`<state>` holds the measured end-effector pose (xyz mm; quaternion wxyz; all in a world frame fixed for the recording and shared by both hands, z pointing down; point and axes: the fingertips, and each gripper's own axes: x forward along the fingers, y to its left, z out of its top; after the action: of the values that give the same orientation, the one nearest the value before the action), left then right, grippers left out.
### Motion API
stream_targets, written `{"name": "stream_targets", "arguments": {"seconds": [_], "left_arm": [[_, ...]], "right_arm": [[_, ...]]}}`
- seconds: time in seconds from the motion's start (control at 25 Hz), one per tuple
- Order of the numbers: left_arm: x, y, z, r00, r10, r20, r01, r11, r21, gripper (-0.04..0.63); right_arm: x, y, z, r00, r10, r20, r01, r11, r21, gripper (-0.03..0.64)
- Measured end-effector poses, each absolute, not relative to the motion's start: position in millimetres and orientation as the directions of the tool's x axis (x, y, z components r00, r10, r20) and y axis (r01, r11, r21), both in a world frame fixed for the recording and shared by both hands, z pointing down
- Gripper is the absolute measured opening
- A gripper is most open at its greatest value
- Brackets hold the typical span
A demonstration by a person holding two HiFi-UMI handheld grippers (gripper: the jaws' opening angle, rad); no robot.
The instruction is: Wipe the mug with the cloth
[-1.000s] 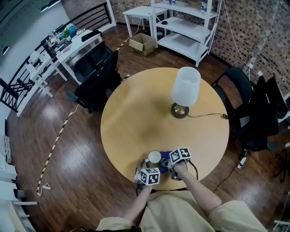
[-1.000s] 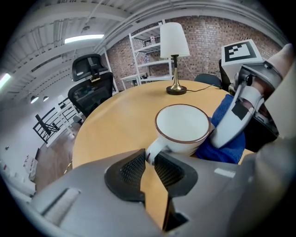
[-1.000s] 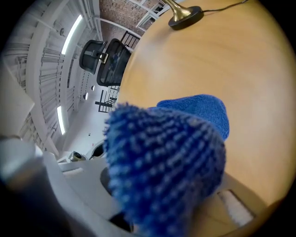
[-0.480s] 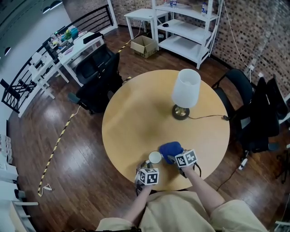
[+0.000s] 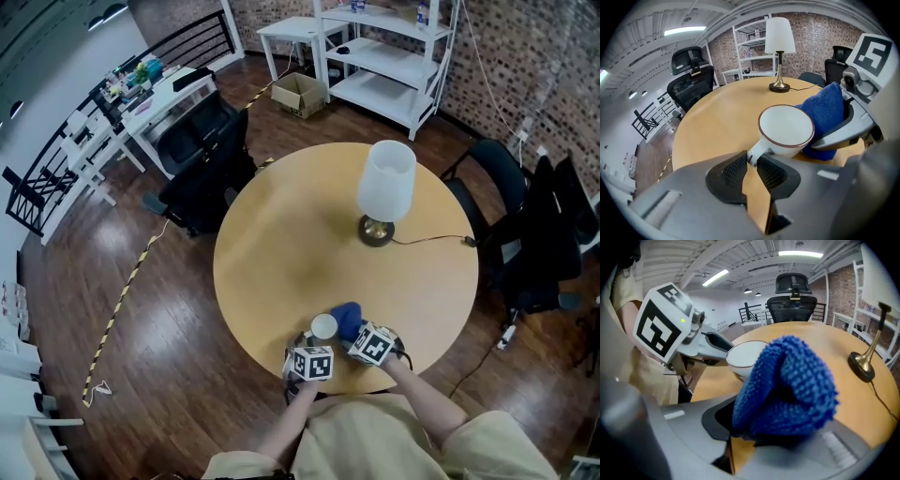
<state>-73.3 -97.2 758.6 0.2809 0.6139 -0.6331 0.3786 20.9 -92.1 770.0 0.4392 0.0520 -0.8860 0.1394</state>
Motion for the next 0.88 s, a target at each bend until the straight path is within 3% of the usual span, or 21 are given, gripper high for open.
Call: {"name": "stream_targets", "arguments": {"seconds": [0.36,0.68,0.88], "left_arm": [[-64,-97,759,-0.080,-0.572,0.816,-0.993,-0.029,-0.118,0.058],[-25,-84,756,0.174,-0.543,0.822,-0.973,-0.222,0.060,0.064],[-38,-70,725,0.364,-0.543,0.756,-0.930,-0.166,0.328,0.127]], "right_arm": [[14,-57,765,-0.566,0.145,0.811,-0.098,0.965,-0.241,0.061],[18,-79,766,-0.623,0.145,0.769,-0.142,0.945,-0.293,0.061],[23,-87,764,-0.646,0.138,0.751,-0.165,0.935,-0.315,0.061]]}}
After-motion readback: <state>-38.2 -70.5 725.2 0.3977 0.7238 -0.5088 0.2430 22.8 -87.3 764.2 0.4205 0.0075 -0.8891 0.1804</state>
